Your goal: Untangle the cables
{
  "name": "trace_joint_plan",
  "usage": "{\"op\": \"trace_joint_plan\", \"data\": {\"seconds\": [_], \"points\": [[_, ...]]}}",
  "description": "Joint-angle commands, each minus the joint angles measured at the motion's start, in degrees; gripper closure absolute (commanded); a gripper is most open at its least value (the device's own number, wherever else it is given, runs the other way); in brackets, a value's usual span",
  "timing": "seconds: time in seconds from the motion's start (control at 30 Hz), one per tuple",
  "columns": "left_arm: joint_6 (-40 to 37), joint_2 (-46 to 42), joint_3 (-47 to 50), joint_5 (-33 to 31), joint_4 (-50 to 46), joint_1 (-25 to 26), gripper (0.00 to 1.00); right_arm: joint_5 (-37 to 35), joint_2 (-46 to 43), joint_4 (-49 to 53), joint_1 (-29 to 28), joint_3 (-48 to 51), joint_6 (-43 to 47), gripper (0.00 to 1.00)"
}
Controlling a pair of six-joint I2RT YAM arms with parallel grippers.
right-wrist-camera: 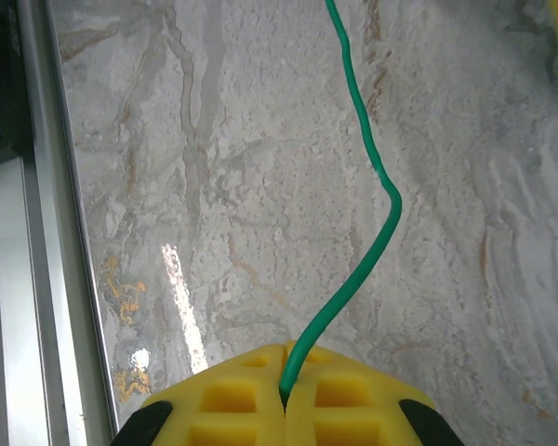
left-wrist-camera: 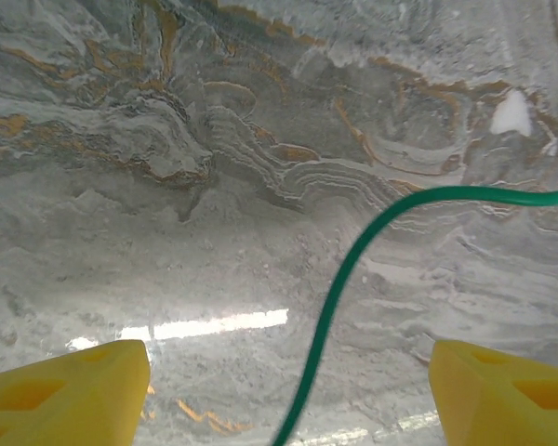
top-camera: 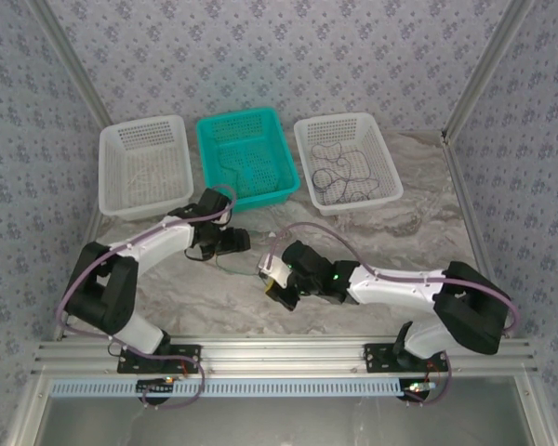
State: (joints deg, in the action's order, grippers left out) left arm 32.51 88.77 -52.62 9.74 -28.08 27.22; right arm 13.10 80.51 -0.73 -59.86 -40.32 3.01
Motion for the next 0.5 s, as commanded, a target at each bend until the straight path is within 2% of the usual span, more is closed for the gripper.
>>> {"op": "trace_joint_plan", "data": {"seconds": [0.0,0.17,0.27,0.37,0.47], "points": [[0.5,1.0,0.8,2.2,2.3,-0.1,0.3,-0.8,-2.2,-0.4,0.4,0.6,-0.3,1.0],[0.9,-0.8,-0.4,0.5,1.9,-0.1,0.79,-0.6,-2.9,0.3,0.5,0.5,-0.5,1.0],[0.9,-3.9,-1.7,-1.6,0.3,-0.4,1.0,-0.4,-3.7,0.9,0.6,1.3,-0.6,1.0],[1.1,-8.9,-2.6,-2.8,-1.1,-2.5,1.0,-3.6,-6.6,0.8,0.8,4.9,-3.4,1.0],[1.8,-15.9,-2.8,-1.9,-1.9,-7.3,1.0,-8.8,-13.3,-1.6,1.5,12.3,-7.3,1.0]]}}
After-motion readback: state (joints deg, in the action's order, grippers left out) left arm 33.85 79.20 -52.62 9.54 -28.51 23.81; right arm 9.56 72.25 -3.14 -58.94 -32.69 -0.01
